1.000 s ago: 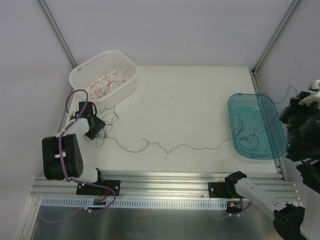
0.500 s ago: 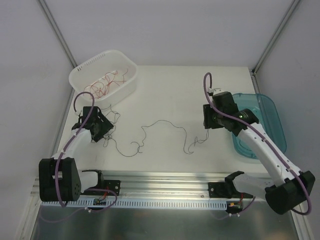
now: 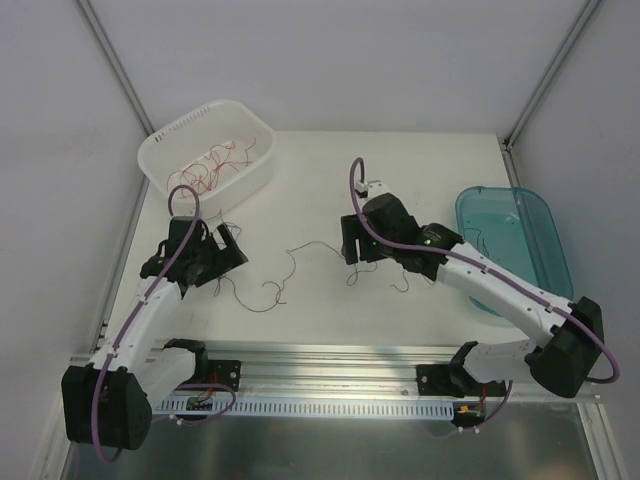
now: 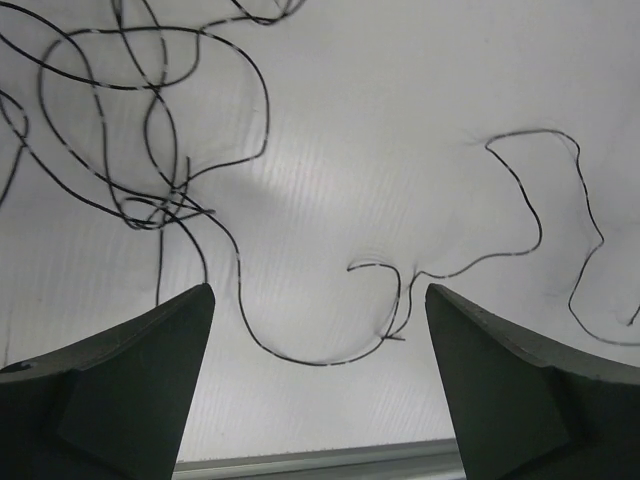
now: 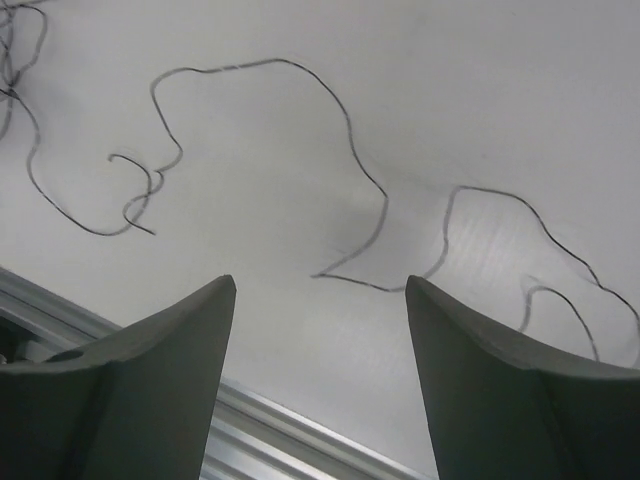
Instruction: Untangle the cables
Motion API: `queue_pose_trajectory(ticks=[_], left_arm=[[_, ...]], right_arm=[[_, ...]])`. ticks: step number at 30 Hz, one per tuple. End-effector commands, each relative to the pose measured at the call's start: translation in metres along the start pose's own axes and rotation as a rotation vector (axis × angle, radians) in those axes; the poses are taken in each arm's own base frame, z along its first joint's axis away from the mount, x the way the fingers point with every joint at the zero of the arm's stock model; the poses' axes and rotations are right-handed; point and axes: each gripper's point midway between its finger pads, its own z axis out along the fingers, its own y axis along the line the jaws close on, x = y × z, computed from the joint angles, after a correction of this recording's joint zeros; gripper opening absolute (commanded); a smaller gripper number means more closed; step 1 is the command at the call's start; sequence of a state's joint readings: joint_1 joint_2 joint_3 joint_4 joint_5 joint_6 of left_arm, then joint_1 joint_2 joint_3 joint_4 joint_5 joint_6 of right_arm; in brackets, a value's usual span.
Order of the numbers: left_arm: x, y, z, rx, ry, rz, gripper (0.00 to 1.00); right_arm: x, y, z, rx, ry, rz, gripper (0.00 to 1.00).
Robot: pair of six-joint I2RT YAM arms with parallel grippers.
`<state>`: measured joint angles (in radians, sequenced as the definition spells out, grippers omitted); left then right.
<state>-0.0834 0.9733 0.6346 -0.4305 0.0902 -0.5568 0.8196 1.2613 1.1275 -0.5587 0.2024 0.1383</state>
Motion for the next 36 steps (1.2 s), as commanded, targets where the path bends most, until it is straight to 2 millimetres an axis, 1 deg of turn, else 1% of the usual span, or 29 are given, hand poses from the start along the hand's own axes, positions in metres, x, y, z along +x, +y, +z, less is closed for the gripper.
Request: queue_pose_trajectory(ticks=[1,2,3,4,5,6,8,9,10,11,12,15,16,18,19,20,22,23,24,25,26,27,29,30,31,32,33,34,36], left_arm=[[0.031,-0.016,-0.01,0.099,0.1,0.082,0.87],[0.041,-0.012,-0.007,0.091,0.127,0.077,0.87],[0.048,-0.012,-0.006,0.091,0.143,0.075,0.86],[0.054,-0.013,-0.007,0.097,0.152,0.061,0.85],[0.065,-0.01,-0.005,0.092,0.177,0.063,0.85],[0.069,-0.01,-0.005,0.092,0.186,0.06,0.84],[0.08,-0.006,-0.001,0.073,0.2,0.054,0.8],[0.082,-0.005,0.0,0.071,0.198,0.05,0.78],[0.084,-0.004,0.001,0.068,0.2,0.046,0.76],[0.088,-0.001,0.003,0.059,0.206,0.032,0.72],[0.089,-0.002,0.005,0.064,0.205,0.027,0.7],[0.097,0.005,0.012,0.039,0.218,-0.004,0.62],[0.097,0.006,0.014,0.033,0.212,-0.016,0.61],[0.1,0.014,0.018,-0.004,0.211,-0.026,0.58],[0.1,0.015,0.02,-0.013,0.208,-0.033,0.57],[0.102,0.018,0.021,-0.027,0.212,-0.036,0.55],[0.102,0.023,0.024,-0.054,0.212,-0.048,0.51],[0.102,0.023,0.024,-0.058,0.212,-0.053,0.5],[0.104,0.025,0.026,-0.073,0.223,-0.059,0.49],[0.104,0.026,0.026,-0.08,0.223,-0.069,0.45],[0.106,0.027,0.027,-0.09,0.227,-0.075,0.43],[0.108,0.03,0.028,-0.105,0.234,-0.081,0.4],[0.107,0.034,0.03,-0.127,0.23,-0.09,0.31],[0.109,0.035,0.031,-0.137,0.236,-0.089,0.29],[0.108,0.036,0.031,-0.144,0.232,-0.093,0.22],[0.108,0.037,0.031,-0.149,0.232,-0.096,0.2],[0.109,0.039,0.032,-0.156,0.233,-0.098,0.17],[0.108,0.039,0.032,-0.16,0.229,-0.105,0.13],[0.109,0.043,0.033,-0.178,0.227,-0.109,0.05]], right_arm=[[-0.035,0.053,0.022,-0.151,-0.108,0.091,0.72],[-0.035,0.066,0.035,-0.178,-0.101,0.087,0.72],[-0.032,0.077,0.043,-0.217,-0.079,0.089,0.7],[-0.032,0.084,0.05,-0.239,-0.072,0.094,0.7],[-0.036,0.098,0.054,-0.295,-0.079,0.107,0.7],[-0.027,0.103,0.072,-0.297,-0.047,0.106,0.69],[-0.025,0.118,0.087,-0.347,-0.035,0.115,0.68],[-0.018,0.122,0.101,-0.354,-0.009,0.114,0.68],[-0.014,0.124,0.109,-0.357,-0.001,0.116,0.68],[-0.015,0.129,0.115,-0.372,-0.008,0.115,0.67],[-0.006,0.129,0.13,-0.359,0.023,0.112,0.67],[-0.006,0.14,0.144,-0.393,0.025,0.117,0.65],[0.0,0.141,0.153,-0.395,0.044,0.119,0.65],[0.002,0.148,0.159,-0.421,0.048,0.121,0.62],[0.006,0.15,0.165,-0.424,0.058,0.121,0.61],[0.006,0.15,0.166,-0.429,0.06,0.121,0.6],[0.009,0.151,0.169,-0.428,0.066,0.116,0.52],[0.008,0.151,0.169,-0.434,0.065,0.115,0.42],[0.009,0.152,0.168,-0.438,0.067,0.111,0.37],[0.007,0.153,0.165,-0.448,0.062,0.104,0.31],[0.009,0.153,0.162,-0.452,0.065,0.099,0.21],[0.002,0.153,0.154,-0.459,0.047,0.094,0.17],[0.002,0.148,0.147,-0.446,0.047,0.066,0.07],[-0.005,0.148,0.137,-0.451,0.03,0.057,0.04],[-0.004,0.144,0.132,-0.441,0.036,0.047,0.03],[-0.007,0.142,0.127,-0.437,0.024,0.028,0.01],[-0.008,0.14,0.123,-0.433,0.02,0.019,0.01],[-0.01,0.137,0.111,-0.429,0.018,0.007,0.01],[-0.017,0.132,0.099,-0.416,0.001,-0.019,0.01]])
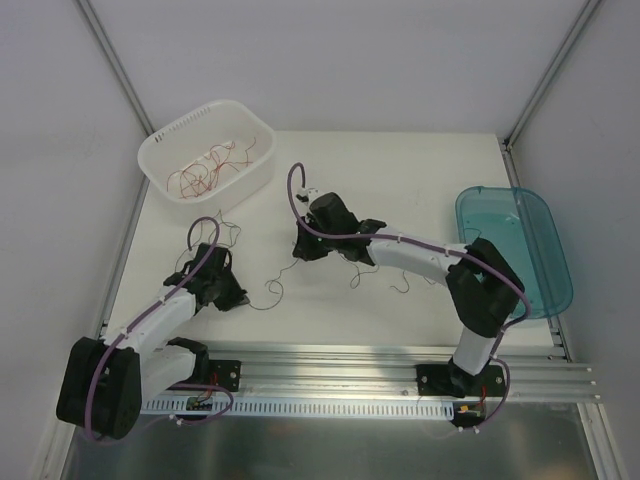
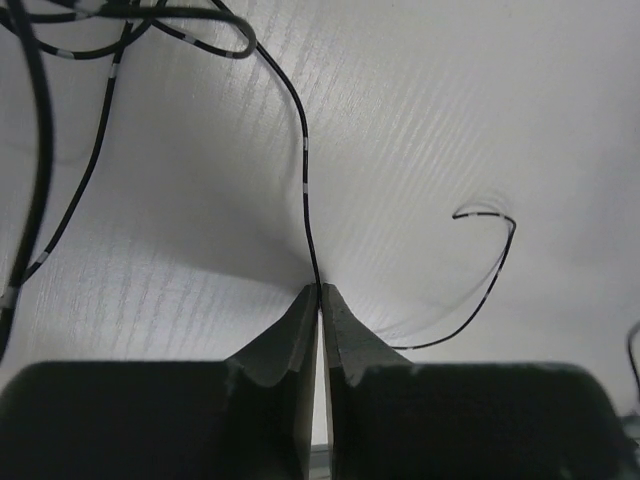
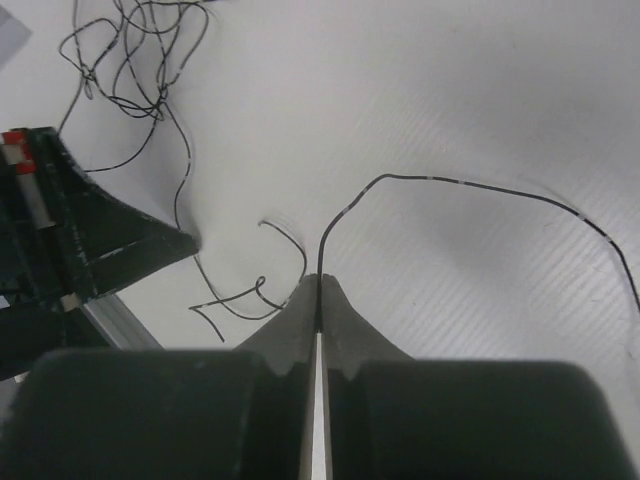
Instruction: Untangle the cables
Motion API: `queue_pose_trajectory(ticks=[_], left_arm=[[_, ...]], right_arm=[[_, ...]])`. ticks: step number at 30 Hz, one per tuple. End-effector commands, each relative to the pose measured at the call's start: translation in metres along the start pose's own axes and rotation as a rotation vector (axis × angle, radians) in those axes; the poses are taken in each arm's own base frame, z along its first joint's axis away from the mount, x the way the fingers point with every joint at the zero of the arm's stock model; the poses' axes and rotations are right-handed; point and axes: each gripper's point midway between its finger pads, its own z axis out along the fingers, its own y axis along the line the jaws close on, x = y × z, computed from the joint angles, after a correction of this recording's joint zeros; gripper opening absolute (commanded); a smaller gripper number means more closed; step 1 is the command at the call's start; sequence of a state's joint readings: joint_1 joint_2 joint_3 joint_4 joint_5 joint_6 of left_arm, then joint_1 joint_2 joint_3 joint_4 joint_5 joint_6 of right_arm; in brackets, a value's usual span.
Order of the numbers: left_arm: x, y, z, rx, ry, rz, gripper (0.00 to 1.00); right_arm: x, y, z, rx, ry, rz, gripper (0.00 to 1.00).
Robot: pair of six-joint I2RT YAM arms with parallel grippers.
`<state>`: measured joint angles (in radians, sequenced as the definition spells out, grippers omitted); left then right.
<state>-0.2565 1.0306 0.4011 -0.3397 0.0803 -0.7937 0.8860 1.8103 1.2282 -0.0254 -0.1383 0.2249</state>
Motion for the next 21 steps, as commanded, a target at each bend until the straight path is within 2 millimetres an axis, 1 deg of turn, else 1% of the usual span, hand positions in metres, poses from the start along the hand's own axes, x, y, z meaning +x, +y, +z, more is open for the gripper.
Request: queue_pose_trajectory(ticks=[1,2,3,4,6,7,8,9,10,11,12,13,14,15,16,17,20,21], left_arm=[[0.007,0.024,0.005,-0.11,0.003,-0.017,0.03],[0.007,0.024,0.005,-0.111,0.004,-0.021,0.0],[0.008,0.025,0.006,-0.119,0.011,-0.023,0.0],[0.008,0.025,0.006,-0.122,0.015,-0.025,0.0],[0.009,0.027,0.008,-0.137,0.027,-0.027,0.0],[0.009,0.026,0.009,-0.138,0.028,-0.027,0.0],[0.009,0.026,0.009,-0.14,0.029,-0.029,0.0],[0.008,0.026,0.009,-0.139,0.028,-0.027,0.0],[0.008,0.025,0.008,-0.14,0.029,-0.026,0.0],[0.007,0.024,0.008,-0.133,0.024,-0.021,0.0],[0.007,0.024,0.007,-0.131,0.023,-0.019,0.0],[0.006,0.024,0.007,-0.129,0.02,-0.019,0.0],[0.006,0.023,0.007,-0.125,0.018,-0.016,0.0],[0.005,0.021,0.006,-0.116,0.015,-0.011,0.0],[0.005,0.02,0.005,-0.11,0.018,-0.007,0.0],[0.005,0.018,0.005,-0.103,0.019,-0.002,0.0],[0.004,0.012,0.002,-0.074,0.023,0.023,0.04],[0.004,0.01,0.001,-0.065,0.027,0.041,0.06]], right_arm=[[-0.028,0.018,-0.052,-0.014,-0.073,-0.089,0.01],[-0.031,0.017,-0.061,0.001,-0.085,-0.1,0.01],[-0.032,0.014,-0.068,0.018,-0.09,-0.117,0.01],[-0.034,0.014,-0.086,0.035,-0.098,-0.127,0.01],[-0.039,0.005,-0.104,0.089,-0.118,-0.156,0.01],[-0.038,-0.004,-0.116,0.132,-0.116,-0.16,0.01],[-0.045,-0.01,-0.134,0.172,-0.155,-0.161,0.01],[-0.047,-0.016,-0.146,0.205,-0.167,-0.157,0.01],[-0.042,-0.037,-0.157,0.284,-0.156,-0.14,0.01],[-0.044,-0.043,-0.173,0.31,-0.181,-0.129,0.01],[-0.039,-0.061,-0.183,0.366,-0.166,-0.104,0.0],[-0.034,-0.072,-0.189,0.403,-0.164,-0.089,0.01],[-0.022,-0.088,-0.192,0.45,-0.147,-0.061,0.0],[-0.015,-0.096,-0.199,0.467,-0.15,-0.039,0.01],[-0.008,-0.108,-0.202,0.491,-0.145,0.015,0.01],[0.011,-0.12,-0.199,0.511,-0.108,0.042,0.01],[0.034,-0.137,-0.198,0.554,-0.083,0.137,0.01],[0.049,-0.147,-0.196,0.583,-0.051,0.158,0.01]])
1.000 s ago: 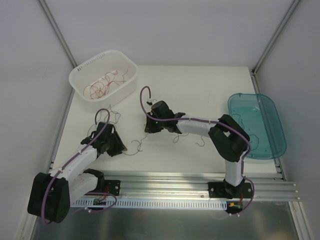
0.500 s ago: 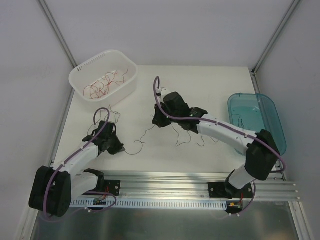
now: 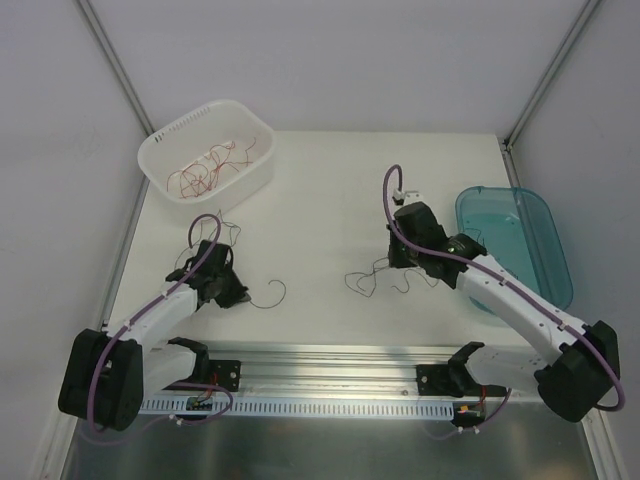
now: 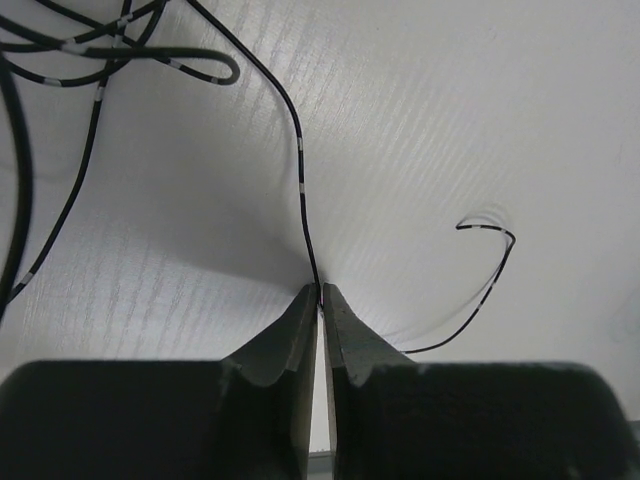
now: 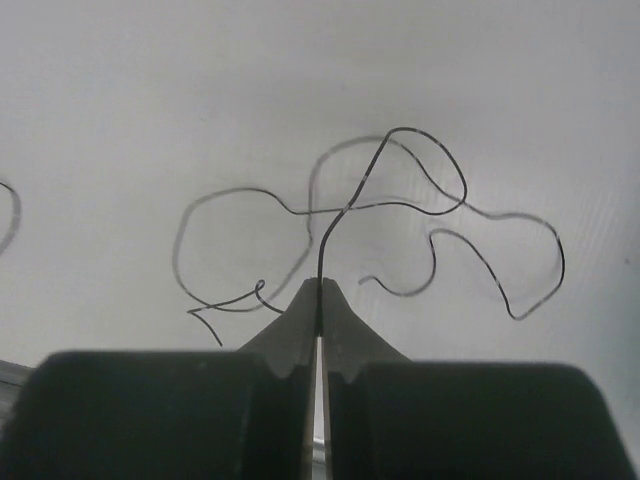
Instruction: Untangle the cables
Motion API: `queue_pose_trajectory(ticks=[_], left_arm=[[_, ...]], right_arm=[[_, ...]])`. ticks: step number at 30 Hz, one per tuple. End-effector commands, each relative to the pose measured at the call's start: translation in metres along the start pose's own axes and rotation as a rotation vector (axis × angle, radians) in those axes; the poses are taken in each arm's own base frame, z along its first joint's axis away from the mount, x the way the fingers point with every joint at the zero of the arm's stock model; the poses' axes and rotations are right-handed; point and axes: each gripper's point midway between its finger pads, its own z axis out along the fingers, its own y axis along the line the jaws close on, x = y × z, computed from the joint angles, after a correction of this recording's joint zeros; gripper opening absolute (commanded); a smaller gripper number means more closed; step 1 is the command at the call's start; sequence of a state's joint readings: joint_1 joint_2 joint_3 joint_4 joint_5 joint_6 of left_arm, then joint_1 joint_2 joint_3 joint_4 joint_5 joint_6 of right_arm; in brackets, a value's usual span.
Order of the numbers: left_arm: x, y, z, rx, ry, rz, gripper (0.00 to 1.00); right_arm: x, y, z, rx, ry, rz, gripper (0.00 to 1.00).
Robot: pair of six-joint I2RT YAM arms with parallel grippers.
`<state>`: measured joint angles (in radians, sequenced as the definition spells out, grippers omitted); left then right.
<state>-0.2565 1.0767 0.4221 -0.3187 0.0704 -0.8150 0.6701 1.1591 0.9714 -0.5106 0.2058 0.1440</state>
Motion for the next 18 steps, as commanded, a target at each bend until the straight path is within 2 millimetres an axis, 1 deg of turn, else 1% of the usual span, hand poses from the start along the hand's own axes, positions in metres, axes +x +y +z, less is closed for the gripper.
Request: queue_pose_trajectory(ticks=[1,3,4,5,6,7,9,10,11,12,13,14,15,17,18], left_arm=[[0.008,0.011,-0.004,-0.039,0.032,0.071,0.08],[0.009,0.003,-0.008,0.002,0.046,0.102,0.15],[0.008,-0.002,-0.011,0.022,0.043,0.113,0.17],[0.008,-0.008,-0.015,0.056,0.044,0.122,0.22],[0.008,-0.011,-0.018,0.074,0.044,0.136,0.25],[0.005,-0.017,-0.024,0.103,0.031,0.144,0.27],[0.007,-0.028,-0.033,0.161,0.042,0.174,0.33],[0.005,-0.036,-0.039,0.197,0.039,0.191,0.34],[0.004,-0.042,-0.046,0.232,0.032,0.212,0.35],[0.004,-0.051,-0.053,0.276,0.034,0.246,0.38],[0.004,-0.055,-0.059,0.301,0.032,0.264,0.39],[0.004,-0.058,-0.064,0.319,0.03,0.283,0.4],[0.004,-0.066,-0.071,0.36,0.029,0.315,0.42],[0.004,-0.07,-0.081,0.399,0.013,0.356,0.45],[0.003,-0.074,-0.086,0.419,0.002,0.371,0.45]], right_arm=[[0.045,-0.03,0.009,0.125,0.117,0.073,0.01],[0.063,-0.041,0.016,0.174,0.157,0.109,0.01],[0.069,-0.047,0.02,0.202,0.18,0.125,0.01],[0.074,-0.051,0.023,0.219,0.195,0.137,0.01],[0.078,-0.053,0.025,0.234,0.21,0.164,0.02],[0.086,-0.056,0.029,0.254,0.241,0.172,0.06],[0.092,-0.057,0.034,0.269,0.268,0.191,0.11],[0.093,-0.057,0.035,0.279,0.275,0.199,0.17],[0.098,-0.059,0.039,0.301,0.296,0.204,0.22],[0.099,-0.06,0.04,0.315,0.303,0.211,0.29],[0.097,-0.063,0.042,0.338,0.294,0.22,0.37],[0.1,-0.066,0.043,0.359,0.304,0.22,0.38],[0.103,-0.07,0.041,0.383,0.313,0.217,0.38],[0.103,-0.077,0.039,0.425,0.297,0.226,0.4],[0.104,-0.08,0.036,0.438,0.298,0.227,0.43]])
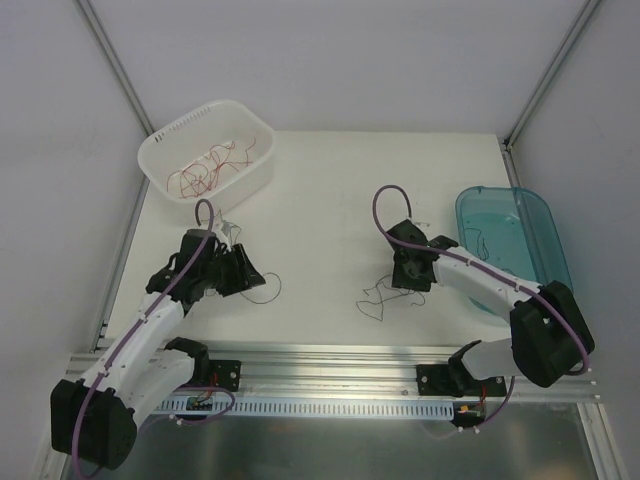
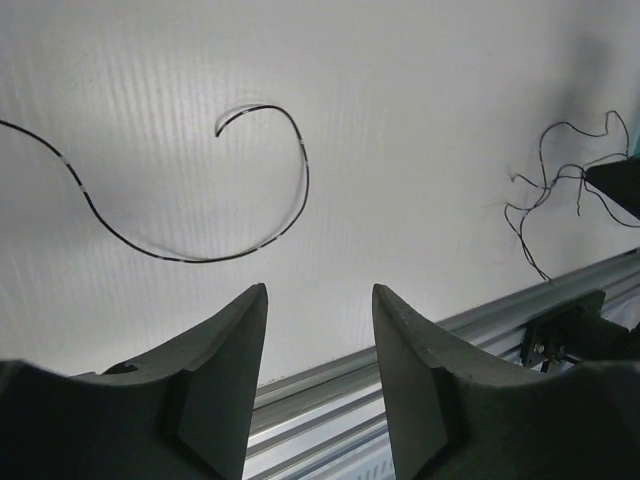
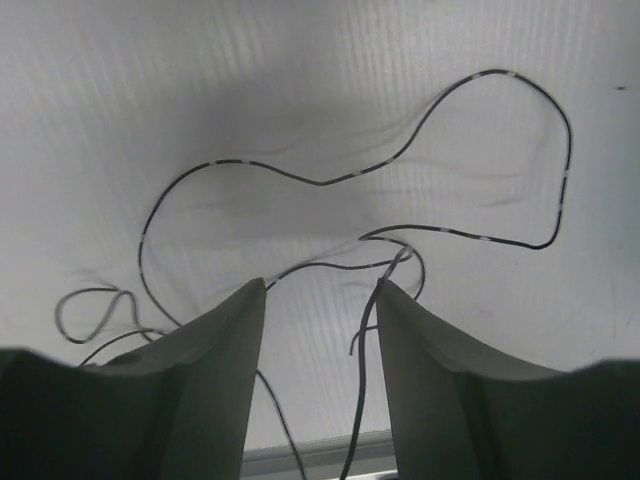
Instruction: Untangle the cables
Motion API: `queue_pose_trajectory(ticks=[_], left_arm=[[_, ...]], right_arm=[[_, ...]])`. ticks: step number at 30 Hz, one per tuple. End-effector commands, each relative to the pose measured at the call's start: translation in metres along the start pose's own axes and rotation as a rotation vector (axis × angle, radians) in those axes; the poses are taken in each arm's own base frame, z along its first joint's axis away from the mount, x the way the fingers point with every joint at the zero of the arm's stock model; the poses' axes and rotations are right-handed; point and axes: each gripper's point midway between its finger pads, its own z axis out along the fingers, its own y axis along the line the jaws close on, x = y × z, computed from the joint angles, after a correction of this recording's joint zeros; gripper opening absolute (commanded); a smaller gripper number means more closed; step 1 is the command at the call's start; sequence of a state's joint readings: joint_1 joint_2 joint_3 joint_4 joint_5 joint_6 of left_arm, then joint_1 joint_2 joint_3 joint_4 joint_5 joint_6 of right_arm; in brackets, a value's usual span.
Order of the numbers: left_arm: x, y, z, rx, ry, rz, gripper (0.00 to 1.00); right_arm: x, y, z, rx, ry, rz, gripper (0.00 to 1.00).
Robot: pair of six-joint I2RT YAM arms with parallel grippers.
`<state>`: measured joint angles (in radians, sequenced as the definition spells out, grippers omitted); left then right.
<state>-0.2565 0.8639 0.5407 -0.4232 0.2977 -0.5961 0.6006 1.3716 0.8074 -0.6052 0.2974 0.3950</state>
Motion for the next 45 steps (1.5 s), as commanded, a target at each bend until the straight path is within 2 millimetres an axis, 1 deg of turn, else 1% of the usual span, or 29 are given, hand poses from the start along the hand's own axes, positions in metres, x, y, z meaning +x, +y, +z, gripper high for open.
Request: queue_pose_trajectory(ticks=[1,3,4,6,7,10,11,12,14,17,19,20,21,23,24,26,27,29,30,32,35,36,37,38,39,40,42,43,45], left_arm=[[0.002,-0.027,-0.021,0.132,0.01,0.129,0.47],[0.001,-0.029,-0.024,0.146,-0.005,0.167,0.49],[0.0,-0.029,-0.027,0.151,-0.017,0.183,0.5],[-0.001,-0.028,-0.028,0.153,-0.03,0.228,0.5],[-0.001,-0.028,-0.029,0.155,-0.037,0.245,0.51],[-0.002,-0.025,-0.03,0.153,-0.052,0.288,0.51],[-0.003,-0.026,-0.03,0.153,-0.058,0.296,0.52],[-0.004,-0.028,-0.032,0.158,-0.063,0.303,0.52],[-0.006,-0.026,-0.033,0.151,-0.078,0.312,0.52],[-0.008,-0.023,-0.033,0.136,-0.096,0.322,0.52],[-0.009,-0.023,-0.033,0.132,-0.1,0.328,0.52],[-0.01,-0.022,-0.033,0.13,-0.101,0.331,0.52],[-0.01,-0.023,-0.033,0.13,-0.103,0.333,0.52],[-0.013,-0.026,-0.035,0.136,-0.105,0.35,0.52],[-0.013,-0.027,-0.035,0.142,-0.101,0.359,0.52],[-0.017,-0.03,-0.037,0.147,-0.107,0.383,0.52],[-0.017,-0.03,-0.037,0.148,-0.107,0.389,0.52],[-0.019,-0.028,-0.035,0.132,-0.109,0.394,0.53],[-0.02,-0.027,-0.035,0.125,-0.111,0.394,0.53],[-0.022,-0.023,-0.033,0.104,-0.115,0.388,0.53],[-0.023,-0.021,-0.033,0.093,-0.123,0.389,0.53],[-0.023,-0.02,-0.033,0.092,-0.127,0.39,0.53],[-0.024,-0.021,-0.034,0.093,-0.133,0.39,0.53],[-0.024,-0.02,-0.034,0.085,-0.137,0.389,0.53],[-0.025,-0.02,-0.035,0.085,-0.141,0.39,0.53],[-0.025,-0.02,-0.035,0.082,-0.144,0.389,0.53],[-0.026,-0.018,-0.035,0.074,-0.149,0.388,0.53],[-0.027,-0.018,-0.035,0.072,-0.15,0.385,0.53],[-0.028,-0.017,-0.035,0.067,-0.156,0.385,0.53]], right_arm=[[-0.009,-0.015,-0.007,0.083,-0.046,0.067,0.54],[-0.01,-0.018,-0.009,0.089,-0.057,0.077,0.62],[-0.012,-0.02,-0.009,0.102,-0.067,0.081,0.69],[-0.015,-0.024,-0.011,0.117,-0.079,0.101,0.75],[-0.017,-0.025,-0.01,0.12,-0.08,0.109,0.8],[-0.02,-0.026,-0.003,0.11,-0.075,0.154,0.81],[-0.025,-0.024,0.001,0.092,-0.087,0.179,0.81],[-0.024,-0.023,0.004,0.083,-0.079,0.182,0.81],[-0.029,-0.022,0.009,0.074,-0.085,0.202,0.79],[-0.034,-0.02,0.019,0.074,-0.076,0.215,0.73],[-0.032,-0.018,0.026,0.066,-0.052,0.221,0.69],[-0.036,-0.019,0.029,0.06,-0.053,0.236,0.66],[-0.034,-0.017,0.032,0.053,-0.037,0.243,0.61],[-0.034,-0.02,0.037,0.061,-0.026,0.259,0.56],[-0.033,-0.019,0.038,0.059,-0.022,0.258,0.49],[-0.035,-0.019,0.04,0.057,-0.021,0.261,0.41],[-0.034,-0.02,0.04,0.058,-0.018,0.259,0.32],[-0.036,-0.02,0.04,0.057,-0.022,0.26,0.21],[-0.036,-0.02,0.041,0.059,-0.019,0.259,0.12],[-0.037,-0.02,0.039,0.057,-0.022,0.258,0.02],[-0.041,-0.021,0.029,0.057,-0.041,0.239,0.01],[-0.047,-0.023,0.022,0.062,-0.066,0.234,0.01],[-0.055,-0.023,0.011,0.05,-0.099,0.231,0.01],[-0.054,-0.027,0.002,0.059,-0.101,0.209,0.01],[-0.064,-0.026,-0.009,0.049,-0.133,0.206,0.01],[-0.074,-0.026,-0.027,0.017,-0.179,0.212,0.01],[-0.082,-0.034,-0.049,0.017,-0.218,0.187,0.01],[-0.094,-0.035,-0.074,-0.006,-0.265,0.19,0.01],[-0.106,-0.043,-0.098,-0.003,-0.32,0.162,0.01]])
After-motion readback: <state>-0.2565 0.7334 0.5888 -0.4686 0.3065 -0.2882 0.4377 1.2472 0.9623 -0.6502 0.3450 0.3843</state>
